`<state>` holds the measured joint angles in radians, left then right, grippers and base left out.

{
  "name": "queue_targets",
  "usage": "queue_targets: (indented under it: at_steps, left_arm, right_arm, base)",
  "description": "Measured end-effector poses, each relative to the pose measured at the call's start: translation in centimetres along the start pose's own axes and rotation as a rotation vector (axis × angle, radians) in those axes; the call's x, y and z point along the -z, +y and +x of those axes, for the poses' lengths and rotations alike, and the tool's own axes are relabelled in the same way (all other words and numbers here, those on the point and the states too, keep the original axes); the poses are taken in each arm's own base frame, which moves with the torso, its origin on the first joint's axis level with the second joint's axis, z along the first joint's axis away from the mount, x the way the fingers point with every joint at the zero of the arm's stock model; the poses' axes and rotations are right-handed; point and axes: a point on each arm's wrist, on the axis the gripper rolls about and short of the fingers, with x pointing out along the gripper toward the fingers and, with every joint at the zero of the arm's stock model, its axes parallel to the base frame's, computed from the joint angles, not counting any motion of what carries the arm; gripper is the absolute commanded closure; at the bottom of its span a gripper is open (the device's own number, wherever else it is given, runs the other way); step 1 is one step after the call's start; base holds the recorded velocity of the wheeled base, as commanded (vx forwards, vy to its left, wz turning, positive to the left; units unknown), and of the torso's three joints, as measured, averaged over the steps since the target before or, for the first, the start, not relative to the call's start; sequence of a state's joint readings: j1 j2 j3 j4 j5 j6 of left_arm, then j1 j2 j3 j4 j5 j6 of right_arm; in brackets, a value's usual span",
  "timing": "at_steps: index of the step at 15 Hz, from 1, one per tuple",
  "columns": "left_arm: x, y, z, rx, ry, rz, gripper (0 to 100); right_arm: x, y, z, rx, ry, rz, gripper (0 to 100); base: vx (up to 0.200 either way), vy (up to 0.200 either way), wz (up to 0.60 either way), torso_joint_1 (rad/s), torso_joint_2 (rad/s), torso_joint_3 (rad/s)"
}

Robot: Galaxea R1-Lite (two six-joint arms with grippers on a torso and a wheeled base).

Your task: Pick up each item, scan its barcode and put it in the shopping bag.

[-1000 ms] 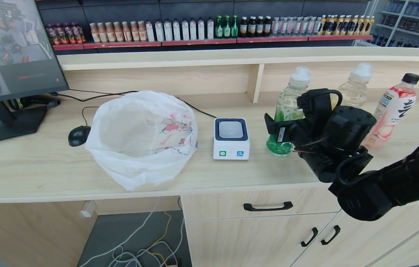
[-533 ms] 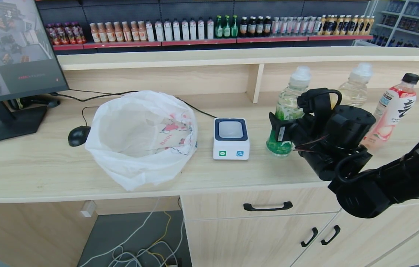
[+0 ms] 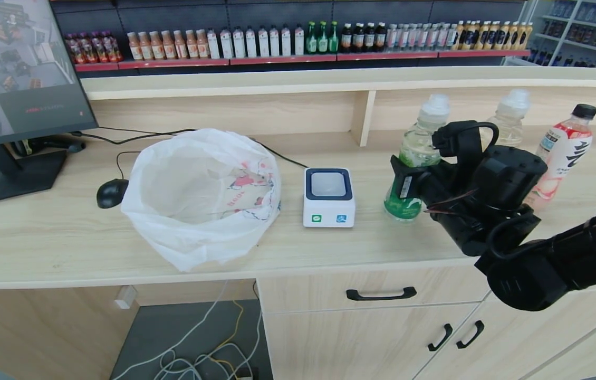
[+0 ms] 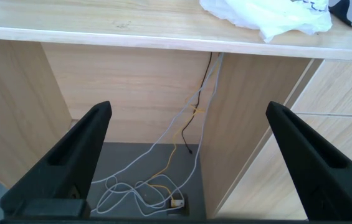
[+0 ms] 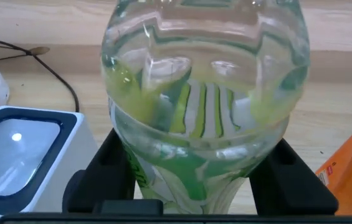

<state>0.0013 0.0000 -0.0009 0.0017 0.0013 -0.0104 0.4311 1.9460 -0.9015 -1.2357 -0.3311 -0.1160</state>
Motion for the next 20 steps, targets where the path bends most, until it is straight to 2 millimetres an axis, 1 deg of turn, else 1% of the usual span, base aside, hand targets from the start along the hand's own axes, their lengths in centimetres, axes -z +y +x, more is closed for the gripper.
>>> queue_targets:
  at_steps: [2, 5, 8, 10, 13, 18, 20]
  left_arm:
    - [0.0, 0.0, 0.0, 0.0, 0.0, 0.0, 0]
    - [0.0, 0.0, 0.0, 0.0, 0.0, 0.0, 0]
    - [0.0, 0.0, 0.0, 0.0, 0.0, 0.0, 0]
    - [0.0, 0.0, 0.0, 0.0, 0.0, 0.0, 0]
    - [0.0, 0.0, 0.0, 0.0, 0.0, 0.0, 0]
    - [0.0, 0.0, 0.0, 0.0, 0.0, 0.0, 0]
    - [0.0, 0.0, 0.0, 0.0, 0.0, 0.0, 0]
  right_arm:
    - [-0.3, -0.1, -0.5, -0.003, -0.003, 0.045, 100]
    - [-1.3, -0.4, -1.3, -0.019, -0.028, 0.062, 100]
    - [-2.2, -0.7, -2.6, -0.036, -0.046, 0.069, 100]
    - [-3.1, -0.7, -4.1, -0.053, -0.054, 0.075, 100]
    - [-4.2, -0.4, -7.0, -0.102, -0.062, 0.087, 100]
    - [-5.4, -0.7, -11.6, -0.167, -0.068, 0.105, 100]
    - [-5.5, -1.1, -13.1, -0.182, -0.066, 0.12, 100]
  base:
    - [0.0, 0.0, 0.0, 0.0, 0.0, 0.0]
    - [0.0, 0.0, 0.0, 0.0, 0.0, 0.0]
    - [0.0, 0.0, 0.0, 0.0, 0.0, 0.0]
    - [0.0, 0.0, 0.0, 0.0, 0.0, 0.0]
    - [0.0, 0.0, 0.0, 0.0, 0.0, 0.0]
    - [0.0, 0.0, 0.0, 0.0, 0.0, 0.0]
    - [0.0, 0.0, 0.0, 0.0, 0.0, 0.0]
